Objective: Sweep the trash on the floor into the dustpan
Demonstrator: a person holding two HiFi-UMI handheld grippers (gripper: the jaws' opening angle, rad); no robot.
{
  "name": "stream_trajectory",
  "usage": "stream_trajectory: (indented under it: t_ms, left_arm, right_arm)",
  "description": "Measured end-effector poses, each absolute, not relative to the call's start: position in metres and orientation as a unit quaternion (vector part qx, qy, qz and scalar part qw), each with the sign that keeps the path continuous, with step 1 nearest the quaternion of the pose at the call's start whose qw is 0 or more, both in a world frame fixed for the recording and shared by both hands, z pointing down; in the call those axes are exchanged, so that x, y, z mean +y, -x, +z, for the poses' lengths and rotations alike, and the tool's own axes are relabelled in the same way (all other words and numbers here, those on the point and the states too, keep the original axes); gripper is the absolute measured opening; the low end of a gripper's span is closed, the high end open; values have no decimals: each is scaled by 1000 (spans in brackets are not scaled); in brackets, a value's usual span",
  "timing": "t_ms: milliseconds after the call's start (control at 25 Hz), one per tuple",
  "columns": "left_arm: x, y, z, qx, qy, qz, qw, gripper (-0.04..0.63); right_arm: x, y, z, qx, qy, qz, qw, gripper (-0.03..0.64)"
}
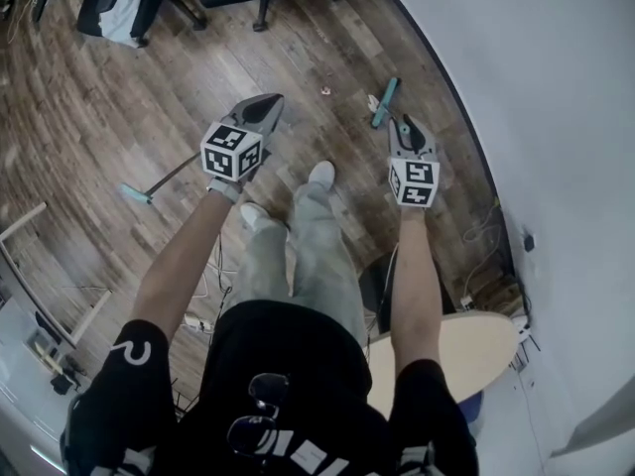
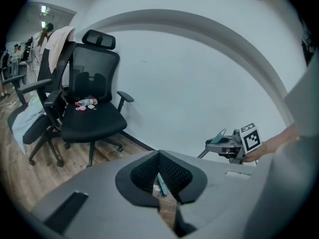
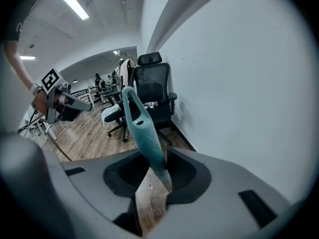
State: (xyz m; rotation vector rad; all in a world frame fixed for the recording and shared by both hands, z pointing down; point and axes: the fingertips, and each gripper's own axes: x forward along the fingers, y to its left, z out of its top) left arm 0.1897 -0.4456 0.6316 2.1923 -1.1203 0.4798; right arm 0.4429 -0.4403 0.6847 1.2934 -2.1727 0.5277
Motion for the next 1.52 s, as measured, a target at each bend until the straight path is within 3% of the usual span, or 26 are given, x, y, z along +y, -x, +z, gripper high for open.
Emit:
stream_trajectory:
  t_ms: [440,880,1520]
  left_arm:
    - [-391,-96,626,-480,-802,166,317,-3]
    - [-328,-20,619,-529,-772,146,320,-3]
    - [-252,14,613,-541,-766,138,318,-3]
  right_arm:
    - [-423,-341,681,-841,-432,188,265,95]
    - [-363,-240,687,-885,-312,152,309,95]
    - [-260,-193,698,-898,-235,124,352,97]
